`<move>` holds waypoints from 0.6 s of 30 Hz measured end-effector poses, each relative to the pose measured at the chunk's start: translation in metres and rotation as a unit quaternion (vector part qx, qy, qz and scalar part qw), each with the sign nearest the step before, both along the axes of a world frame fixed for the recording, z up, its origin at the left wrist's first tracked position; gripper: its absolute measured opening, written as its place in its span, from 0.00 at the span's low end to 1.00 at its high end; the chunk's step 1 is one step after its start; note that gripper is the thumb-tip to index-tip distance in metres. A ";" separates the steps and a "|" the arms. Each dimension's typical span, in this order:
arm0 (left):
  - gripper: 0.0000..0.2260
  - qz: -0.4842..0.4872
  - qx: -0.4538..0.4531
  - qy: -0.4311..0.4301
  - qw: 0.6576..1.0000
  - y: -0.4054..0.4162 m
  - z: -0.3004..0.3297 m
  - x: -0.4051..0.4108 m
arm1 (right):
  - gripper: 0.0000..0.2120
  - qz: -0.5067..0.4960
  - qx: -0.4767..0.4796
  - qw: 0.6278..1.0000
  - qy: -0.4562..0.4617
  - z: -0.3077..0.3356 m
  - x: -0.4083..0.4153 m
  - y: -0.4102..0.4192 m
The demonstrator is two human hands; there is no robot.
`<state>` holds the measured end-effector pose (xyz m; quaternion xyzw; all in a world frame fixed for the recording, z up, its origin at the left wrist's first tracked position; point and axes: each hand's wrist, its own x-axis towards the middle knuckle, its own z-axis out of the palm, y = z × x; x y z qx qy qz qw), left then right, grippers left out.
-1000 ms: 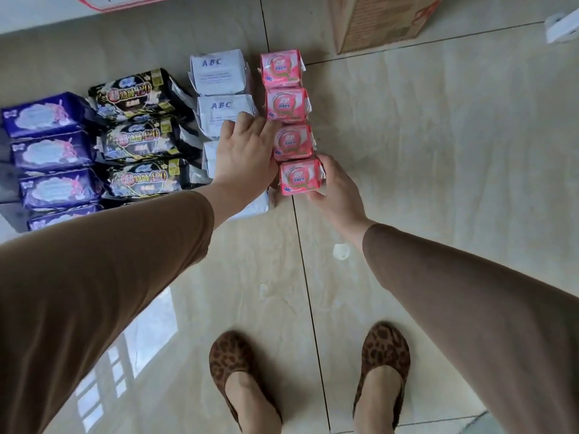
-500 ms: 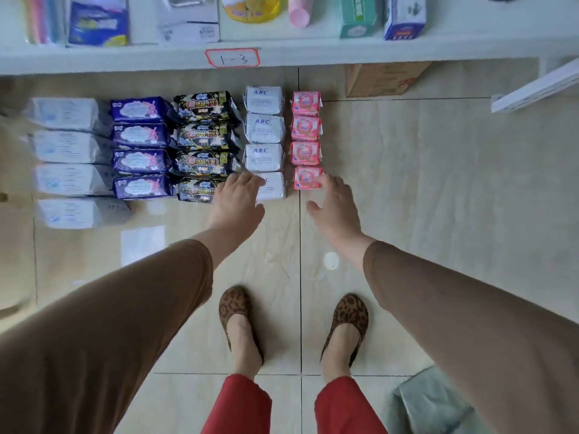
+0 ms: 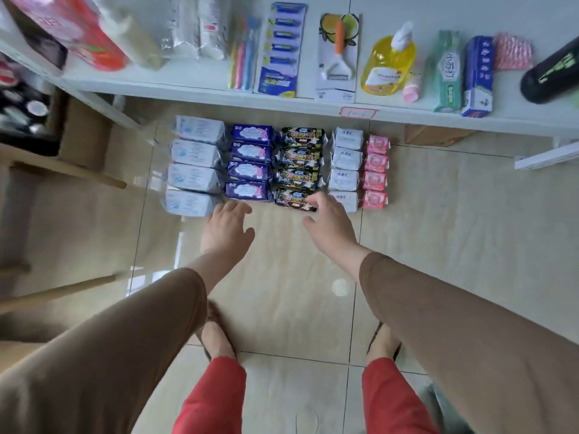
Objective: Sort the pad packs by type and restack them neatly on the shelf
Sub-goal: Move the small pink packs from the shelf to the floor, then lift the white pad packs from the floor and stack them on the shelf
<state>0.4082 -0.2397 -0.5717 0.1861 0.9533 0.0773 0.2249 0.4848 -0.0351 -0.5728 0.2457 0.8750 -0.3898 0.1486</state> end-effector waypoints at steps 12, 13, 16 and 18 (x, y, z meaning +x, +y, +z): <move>0.22 0.026 -0.029 -0.056 0.998 -0.204 -0.030 -0.098 | 0.27 0.054 -0.008 0.998 -0.012 -0.043 -0.087 -0.187; 0.23 0.037 -0.025 -0.060 0.997 -0.210 -0.039 -0.105 | 0.28 0.059 -0.012 0.998 -0.013 -0.052 -0.094 -0.194; 0.25 0.047 -0.009 -0.062 0.997 -0.223 -0.069 -0.128 | 0.33 0.072 -0.026 0.997 -0.022 -0.082 -0.114 -0.211; 0.27 0.045 0.002 -0.056 0.997 -0.228 -0.092 -0.147 | 0.35 0.080 -0.030 0.996 -0.030 -0.106 -0.126 -0.219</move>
